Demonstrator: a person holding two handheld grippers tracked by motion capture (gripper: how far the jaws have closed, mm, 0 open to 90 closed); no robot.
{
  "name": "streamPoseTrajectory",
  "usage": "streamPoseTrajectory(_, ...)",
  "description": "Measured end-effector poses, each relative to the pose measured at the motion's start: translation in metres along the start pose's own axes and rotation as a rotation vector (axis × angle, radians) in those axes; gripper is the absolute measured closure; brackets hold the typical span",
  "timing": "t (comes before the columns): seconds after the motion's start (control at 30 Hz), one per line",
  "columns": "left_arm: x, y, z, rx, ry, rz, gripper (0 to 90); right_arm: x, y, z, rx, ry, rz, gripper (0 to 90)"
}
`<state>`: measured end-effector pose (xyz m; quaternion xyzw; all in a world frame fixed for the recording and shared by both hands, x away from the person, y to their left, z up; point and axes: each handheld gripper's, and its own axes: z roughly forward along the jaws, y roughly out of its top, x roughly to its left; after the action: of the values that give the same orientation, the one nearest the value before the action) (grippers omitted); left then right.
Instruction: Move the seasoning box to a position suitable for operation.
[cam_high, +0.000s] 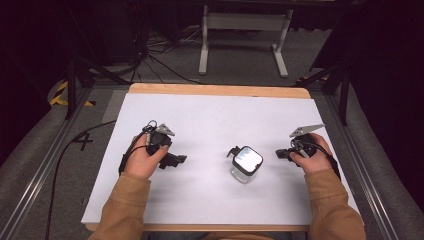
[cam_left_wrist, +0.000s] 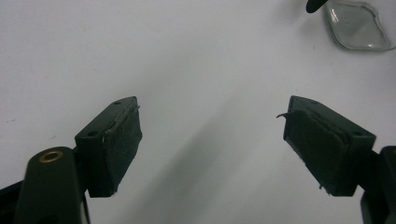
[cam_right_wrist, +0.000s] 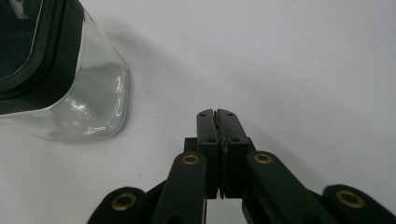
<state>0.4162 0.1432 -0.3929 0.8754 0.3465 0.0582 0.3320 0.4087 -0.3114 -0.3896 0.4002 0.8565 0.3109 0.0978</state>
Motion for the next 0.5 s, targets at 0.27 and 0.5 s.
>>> streamPoseTrajectory(0.27, -0.004, 0.003, -0.004, -0.019, -0.015, 0.021, 19.5, 0.004, 0.002, 0.002, -0.013, 0.017, -0.027, 88.9)
streamPoseTrajectory(0.5, -0.005, 0.003, -0.005, -0.025, -0.021, 0.032, 19.6, 0.010, 0.005, 0.008, -0.046, 0.074, -0.054, 89.1)
